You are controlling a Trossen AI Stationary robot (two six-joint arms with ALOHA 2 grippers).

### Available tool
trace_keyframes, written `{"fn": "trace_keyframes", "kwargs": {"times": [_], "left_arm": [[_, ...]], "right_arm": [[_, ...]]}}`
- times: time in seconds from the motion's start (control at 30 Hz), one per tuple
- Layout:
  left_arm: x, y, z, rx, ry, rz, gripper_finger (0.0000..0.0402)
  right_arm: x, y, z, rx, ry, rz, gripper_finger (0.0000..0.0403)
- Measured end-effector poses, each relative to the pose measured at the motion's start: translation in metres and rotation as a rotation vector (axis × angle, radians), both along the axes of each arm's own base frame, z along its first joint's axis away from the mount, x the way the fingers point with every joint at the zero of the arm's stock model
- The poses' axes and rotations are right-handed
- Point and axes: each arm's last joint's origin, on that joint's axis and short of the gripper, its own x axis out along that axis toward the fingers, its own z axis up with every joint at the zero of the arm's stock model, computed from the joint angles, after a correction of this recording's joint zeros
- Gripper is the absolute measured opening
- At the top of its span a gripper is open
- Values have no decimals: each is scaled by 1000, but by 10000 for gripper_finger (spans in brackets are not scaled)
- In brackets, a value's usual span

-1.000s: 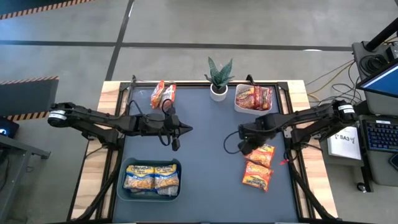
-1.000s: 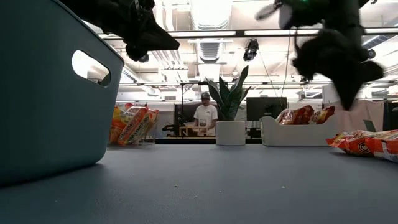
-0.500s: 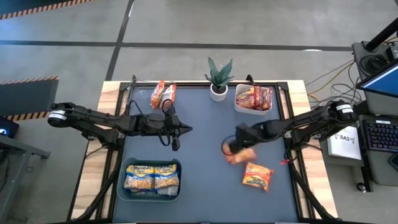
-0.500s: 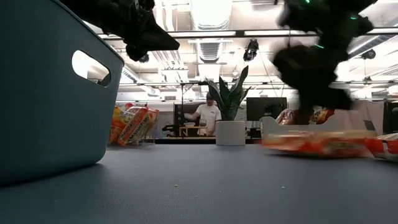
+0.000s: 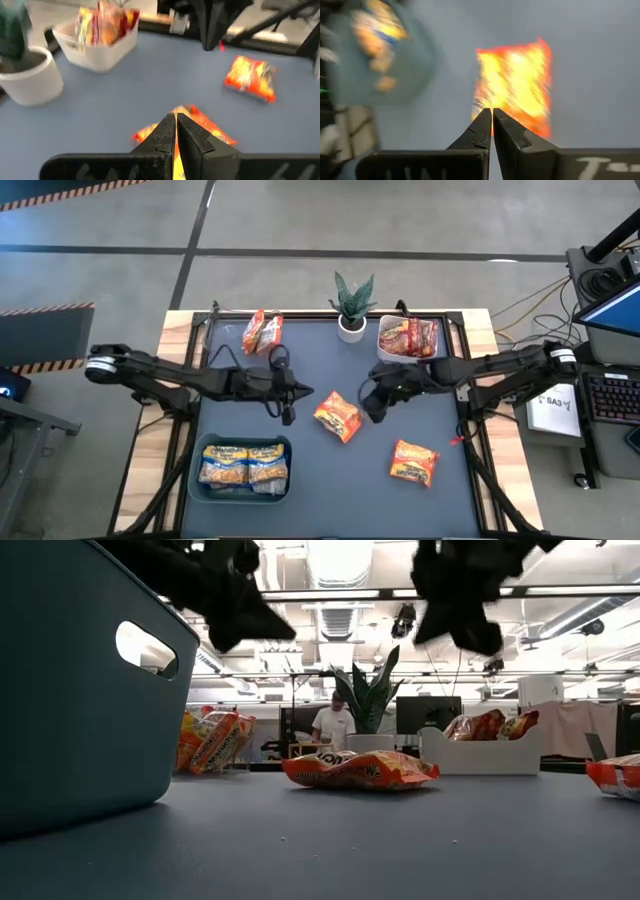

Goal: Sort Maruchan noodles
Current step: Put the orange noodle pack into the transparent bin

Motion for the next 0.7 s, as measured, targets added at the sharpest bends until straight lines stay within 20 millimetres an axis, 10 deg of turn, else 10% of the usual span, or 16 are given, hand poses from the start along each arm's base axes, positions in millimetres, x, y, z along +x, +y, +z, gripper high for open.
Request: {"fn": "trace_keyframes", "kwargs": {"times": [0.37, 0.7], "left_arm": [[46, -7, -37, -72, 96, -73, 0], [73, -8, -60, -30, 180, -94, 0]], "right_arm": [[-4, 1, -72, 57, 260, -83, 9], [6, 2, -82, 61, 225, -79, 9]]}}
